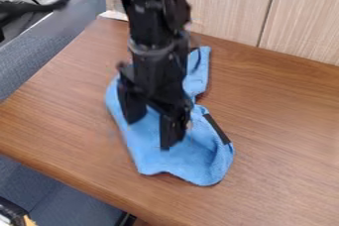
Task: Unfold the cloth from top to bottom
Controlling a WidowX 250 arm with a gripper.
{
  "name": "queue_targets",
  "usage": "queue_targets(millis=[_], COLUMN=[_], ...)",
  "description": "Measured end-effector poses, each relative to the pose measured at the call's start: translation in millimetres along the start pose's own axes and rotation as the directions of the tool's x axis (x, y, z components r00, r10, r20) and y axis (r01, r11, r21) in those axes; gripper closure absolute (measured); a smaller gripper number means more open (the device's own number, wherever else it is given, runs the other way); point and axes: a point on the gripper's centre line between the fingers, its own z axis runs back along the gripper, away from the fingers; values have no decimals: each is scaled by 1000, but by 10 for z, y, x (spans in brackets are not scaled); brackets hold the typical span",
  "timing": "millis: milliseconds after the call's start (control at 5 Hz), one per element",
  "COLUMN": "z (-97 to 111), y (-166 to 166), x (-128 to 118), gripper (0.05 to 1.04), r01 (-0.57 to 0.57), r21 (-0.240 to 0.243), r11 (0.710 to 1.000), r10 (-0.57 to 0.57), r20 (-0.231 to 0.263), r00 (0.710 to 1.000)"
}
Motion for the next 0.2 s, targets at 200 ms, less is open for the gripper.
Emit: queue_targets(millis=[200], z=[10], y=[2], x=[5], gripper=[83], r01=[4], r21=[0], r11=[1000], r10=[-4], r20=[5], r00=[1000])
